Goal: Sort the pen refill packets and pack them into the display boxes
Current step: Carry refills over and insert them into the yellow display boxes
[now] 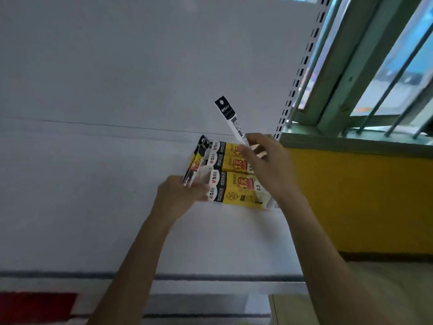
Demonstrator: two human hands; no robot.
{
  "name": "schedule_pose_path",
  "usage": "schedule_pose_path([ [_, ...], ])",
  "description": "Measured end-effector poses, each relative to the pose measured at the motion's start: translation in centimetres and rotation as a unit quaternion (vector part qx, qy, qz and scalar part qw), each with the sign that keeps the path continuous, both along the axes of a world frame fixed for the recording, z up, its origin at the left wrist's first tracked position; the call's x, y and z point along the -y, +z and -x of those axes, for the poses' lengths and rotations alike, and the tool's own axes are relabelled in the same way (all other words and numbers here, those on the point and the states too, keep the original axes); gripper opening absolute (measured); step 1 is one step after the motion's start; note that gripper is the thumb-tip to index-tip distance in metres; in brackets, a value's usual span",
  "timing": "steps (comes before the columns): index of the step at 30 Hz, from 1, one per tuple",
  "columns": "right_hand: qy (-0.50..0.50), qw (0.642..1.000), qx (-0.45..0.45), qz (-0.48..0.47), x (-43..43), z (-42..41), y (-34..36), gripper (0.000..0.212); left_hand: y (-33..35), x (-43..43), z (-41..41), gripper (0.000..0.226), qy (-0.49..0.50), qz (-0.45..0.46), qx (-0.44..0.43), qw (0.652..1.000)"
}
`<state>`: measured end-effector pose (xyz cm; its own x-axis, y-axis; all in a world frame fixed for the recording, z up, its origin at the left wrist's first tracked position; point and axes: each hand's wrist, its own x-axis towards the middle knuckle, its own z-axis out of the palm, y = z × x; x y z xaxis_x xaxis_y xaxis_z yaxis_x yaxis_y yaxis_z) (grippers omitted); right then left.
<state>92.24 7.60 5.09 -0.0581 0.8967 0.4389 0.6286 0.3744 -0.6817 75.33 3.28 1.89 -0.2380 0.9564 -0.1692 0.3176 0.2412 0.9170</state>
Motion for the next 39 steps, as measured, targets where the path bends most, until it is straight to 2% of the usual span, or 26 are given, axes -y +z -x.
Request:
schedule_pose_path([
  [3, 0.046, 0.993, -0.105, 0.000, -0.9, 1.4, 1.3, 0.027, 1.0, 0.5, -0.1, 0.003, 0.093, -0.078, -0.013, 0.993],
  [6, 0.061, 0.971, -0.227, -0.049, -0.9, 2.4, 3.3, 0.019, 2.9, 1.1, -0.1, 0.010, 0.148, -0.169, -0.017, 0.974],
  [9, 0.085, 0.938, -0.319, -0.103, -0.2, 3.4, 5.8, 0.014, 4.6, 1.7, -0.5, 0.016, 0.164, -0.245, -0.070, 0.953],
  [11, 0.112, 0.921, -0.347, -0.141, 0.1, 4.1, 7.3, 0.013, 5.3, 1.8, -1.1, 0.013, 0.146, -0.269, -0.076, 0.949],
  [13, 0.122, 0.928, -0.307, -0.170, 0.3, 4.7, 8.1, 0.010, 5.6, 1.9, -1.6, 0.017, 0.130, -0.282, -0.084, 0.947],
  [16, 0.113, 0.982, -0.049, -0.143, -0.3, 4.9, 7.7, 0.015, 5.6, 1.9, -2.0, 0.015, 0.123, -0.281, -0.070, 0.949],
  [18, 0.125, 0.988, 0.055, -0.066, -0.6, 4.9, 6.4, 0.027, 5.5, 2.1, -2.0, 0.018, 0.124, -0.273, -0.070, 0.951],
  [20, 0.114, 0.990, 0.070, -0.034, -0.7, 4.7, 5.5, 0.043, 5.6, 2.2, -2.0, 0.024, 0.132, -0.268, -0.064, 0.952],
  [23, 0.117, 0.992, 0.037, -0.027, -0.1, 3.7, 4.8, 0.066, 5.6, 2.1, -1.7, 0.029, 0.143, -0.257, -0.026, 0.955],
  [25, 0.158, 0.986, 0.004, 0.057, 0.3, 2.5, 4.3, 0.081, 5.6, 2.2, -1.6, 0.031, 0.144, -0.252, 0.002, 0.957],
  [27, 0.186, 0.971, 0.051, 0.144, 0.7, 1.3, 3.5, 0.089, 5.5, 2.1, -1.6, 0.031, 0.146, -0.238, 0.034, 0.959],
  [29, 0.185, 0.962, 0.124, 0.157, 0.8, 0.4, 2.5, 0.076, 5.5, 1.8, -1.5, 0.031, 0.147, -0.226, 0.068, 0.961],
  [32, 0.163, 0.963, 0.161, 0.144, 0.6, -0.3, 2.1, 0.059, 5.8, 1.7, -0.5, 0.038, 0.179, -0.274, 0.117, 0.938],
  [36, 0.186, 0.957, 0.177, 0.137, 0.8, -0.4, 2.5, 0.057, 6.7, 1.9, 1.1, 0.042, 0.292, -0.350, 0.106, 0.884],
  [39, 0.208, 0.953, 0.185, 0.121, 1.1, 0.0, 2.7, 0.060, 6.7, 1.7, 0.9, 0.035, 0.315, -0.364, 0.107, 0.870],
])
